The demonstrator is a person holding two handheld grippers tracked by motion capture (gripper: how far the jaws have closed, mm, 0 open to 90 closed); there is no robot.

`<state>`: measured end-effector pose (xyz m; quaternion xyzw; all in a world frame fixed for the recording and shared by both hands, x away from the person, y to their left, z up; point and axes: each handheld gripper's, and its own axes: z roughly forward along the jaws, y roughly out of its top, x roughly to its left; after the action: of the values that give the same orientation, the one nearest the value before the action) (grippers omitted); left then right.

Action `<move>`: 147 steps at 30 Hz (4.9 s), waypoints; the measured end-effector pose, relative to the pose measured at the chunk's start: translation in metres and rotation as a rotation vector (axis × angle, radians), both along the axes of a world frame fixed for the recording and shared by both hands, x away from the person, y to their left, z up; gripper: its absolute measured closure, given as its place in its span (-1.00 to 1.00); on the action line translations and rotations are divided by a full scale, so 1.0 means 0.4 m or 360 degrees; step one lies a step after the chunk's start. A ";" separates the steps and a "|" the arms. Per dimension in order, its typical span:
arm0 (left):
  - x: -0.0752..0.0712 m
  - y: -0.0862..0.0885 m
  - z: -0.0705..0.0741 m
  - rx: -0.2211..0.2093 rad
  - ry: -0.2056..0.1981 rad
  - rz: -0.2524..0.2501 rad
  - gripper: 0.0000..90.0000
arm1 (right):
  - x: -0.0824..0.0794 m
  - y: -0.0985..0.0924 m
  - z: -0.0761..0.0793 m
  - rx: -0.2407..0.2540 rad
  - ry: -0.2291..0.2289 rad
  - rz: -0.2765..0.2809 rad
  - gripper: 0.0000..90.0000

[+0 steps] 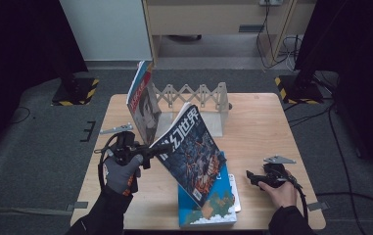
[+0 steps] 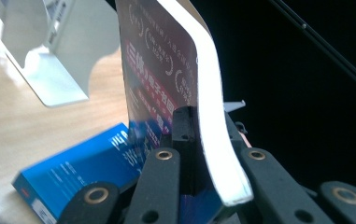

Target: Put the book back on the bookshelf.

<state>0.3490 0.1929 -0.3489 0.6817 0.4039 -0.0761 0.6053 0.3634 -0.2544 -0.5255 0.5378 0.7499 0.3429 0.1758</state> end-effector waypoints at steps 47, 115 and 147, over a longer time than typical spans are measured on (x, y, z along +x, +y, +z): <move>0.093 0.100 0.289 0.0225 -0.0374 0.0530 0.83 | 0.000 0.024 -0.033 -0.0146 -0.0064 0.0037 -0.91; 0.274 -0.023 0.130 0.0801 -0.0455 0.1060 0.82 | 0.000 0.023 -0.033 -0.0145 -0.0061 0.0045 -0.92; 0.357 -0.051 0.038 0.0862 -0.0518 0.1226 0.82 | 0.000 0.023 -0.033 -0.0144 -0.0063 0.0043 -0.92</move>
<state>0.4917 0.1725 -0.3338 0.6188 0.5319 0.3680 0.4458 0.3635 -0.2452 -0.5388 0.5122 0.7683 0.3214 0.2100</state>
